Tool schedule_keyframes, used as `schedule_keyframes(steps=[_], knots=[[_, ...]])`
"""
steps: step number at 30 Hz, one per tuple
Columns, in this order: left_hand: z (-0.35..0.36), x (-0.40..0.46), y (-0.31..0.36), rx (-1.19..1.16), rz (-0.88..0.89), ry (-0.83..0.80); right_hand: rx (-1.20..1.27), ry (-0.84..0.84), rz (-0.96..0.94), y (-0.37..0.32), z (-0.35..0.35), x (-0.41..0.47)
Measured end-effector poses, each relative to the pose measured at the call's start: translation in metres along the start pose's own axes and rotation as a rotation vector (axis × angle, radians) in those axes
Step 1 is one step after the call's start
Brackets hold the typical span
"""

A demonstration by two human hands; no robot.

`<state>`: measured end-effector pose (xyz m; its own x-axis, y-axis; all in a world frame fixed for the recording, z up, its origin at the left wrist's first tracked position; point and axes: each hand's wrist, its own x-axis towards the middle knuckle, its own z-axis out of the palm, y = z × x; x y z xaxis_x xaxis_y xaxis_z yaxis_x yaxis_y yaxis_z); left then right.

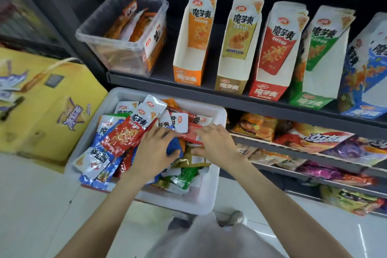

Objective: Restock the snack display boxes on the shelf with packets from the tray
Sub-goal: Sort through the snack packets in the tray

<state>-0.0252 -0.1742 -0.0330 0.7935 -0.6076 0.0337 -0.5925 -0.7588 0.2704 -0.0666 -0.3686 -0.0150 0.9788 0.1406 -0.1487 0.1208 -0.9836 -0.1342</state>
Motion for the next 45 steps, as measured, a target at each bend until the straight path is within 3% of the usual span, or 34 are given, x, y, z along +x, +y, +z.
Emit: schedule_keyframes(steps=[4, 7, 13, 18, 20, 25, 27, 29, 31, 33, 36, 38, 41, 45], knots=[[0.001, -0.006, -0.003, -0.011, -0.014, 0.010, -0.001, -0.073, 0.111, -0.007, 0.007, 0.017], [0.000, -0.005, 0.001, -0.011, -0.024, 0.025, -0.153, -0.049, 0.045, -0.012, -0.004, 0.014], [0.002, -0.001, 0.001, -0.118, -0.110, 0.056, -0.280, 0.343, 0.018, -0.002, -0.029, -0.008], [0.003, 0.002, 0.008, -0.112, -0.142, 0.081, -0.234, 0.028, 0.000, -0.004, -0.005, 0.019], [0.002, 0.002, 0.009, -0.106, -0.149, 0.067, -0.177, -0.006, -0.010, -0.005, 0.004, 0.030], [0.000, 0.002, 0.007, -0.103, -0.151, 0.052, -0.274, 0.006, -0.073, -0.008, -0.006, 0.031], [-0.001, 0.002, 0.007, -0.139, -0.162, 0.066, -0.294, 0.073, -0.128, -0.010, -0.020, 0.019], [-0.005, 0.001, 0.008, -0.244, -0.185, 0.127, -0.272, 0.254, -0.143, -0.012, -0.035, 0.000], [-0.014, 0.000, 0.014, -0.472, -0.260, 0.232, -0.140, 0.467, -0.055, -0.003, -0.045, -0.018], [-0.026, -0.001, 0.025, -0.771, -0.357, 0.355, 0.206, 0.560, 0.117, 0.010, -0.056, -0.038], [-0.046, 0.003, 0.048, -1.081, -0.428, 0.414, 1.178, 0.479, 0.451, 0.023, -0.066, -0.057], [-0.054, 0.011, 0.062, -1.174, -0.416, 0.238, 1.582, 0.373, 0.570, 0.026, -0.063, -0.062], [-0.059, 0.023, 0.084, -1.199, -0.336, -0.024, 1.714, 0.326, 0.567, 0.024, -0.062, -0.067], [-0.062, 0.038, 0.105, -1.214, -0.259, -0.051, 1.699, 0.372, 0.534, 0.028, -0.066, -0.072]])
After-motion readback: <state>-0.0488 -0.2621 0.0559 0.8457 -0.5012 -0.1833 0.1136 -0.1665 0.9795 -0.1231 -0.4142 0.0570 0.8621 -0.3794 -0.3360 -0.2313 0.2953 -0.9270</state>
